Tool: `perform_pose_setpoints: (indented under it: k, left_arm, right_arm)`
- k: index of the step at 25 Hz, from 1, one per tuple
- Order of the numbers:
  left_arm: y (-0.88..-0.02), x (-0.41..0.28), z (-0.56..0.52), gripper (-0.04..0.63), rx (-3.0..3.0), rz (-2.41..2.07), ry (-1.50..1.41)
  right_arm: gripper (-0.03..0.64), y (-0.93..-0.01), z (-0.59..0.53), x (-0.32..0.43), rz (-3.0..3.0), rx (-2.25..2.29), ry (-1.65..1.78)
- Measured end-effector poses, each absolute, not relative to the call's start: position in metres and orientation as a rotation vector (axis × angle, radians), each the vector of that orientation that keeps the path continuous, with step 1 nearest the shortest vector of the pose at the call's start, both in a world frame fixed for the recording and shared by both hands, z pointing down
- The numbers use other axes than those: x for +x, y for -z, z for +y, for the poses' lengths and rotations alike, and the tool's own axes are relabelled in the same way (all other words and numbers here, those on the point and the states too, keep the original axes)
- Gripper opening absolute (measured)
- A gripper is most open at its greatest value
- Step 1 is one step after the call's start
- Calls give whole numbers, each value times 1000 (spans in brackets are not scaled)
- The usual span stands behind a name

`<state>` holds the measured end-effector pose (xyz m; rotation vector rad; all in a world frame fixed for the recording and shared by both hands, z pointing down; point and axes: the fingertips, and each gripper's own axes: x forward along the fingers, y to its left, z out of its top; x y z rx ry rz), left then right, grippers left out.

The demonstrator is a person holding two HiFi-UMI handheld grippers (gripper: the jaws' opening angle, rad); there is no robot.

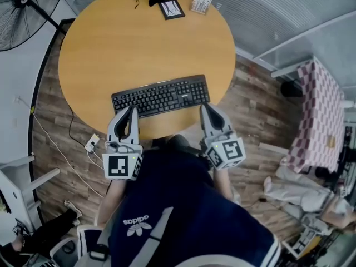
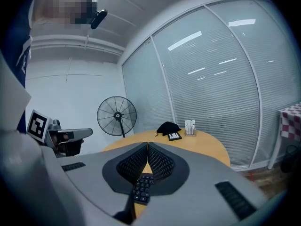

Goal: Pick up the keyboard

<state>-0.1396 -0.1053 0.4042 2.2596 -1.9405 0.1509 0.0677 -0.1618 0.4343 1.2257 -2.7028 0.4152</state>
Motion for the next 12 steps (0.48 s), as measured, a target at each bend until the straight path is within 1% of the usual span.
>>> perform_pose_setpoints:
  k: [12]
  left_arm:
    - [-412, -158, -102, 9, 2165, -2021, -141]
  right_arm:
    - [6, -438, -179, 56, -2710, 1148, -395]
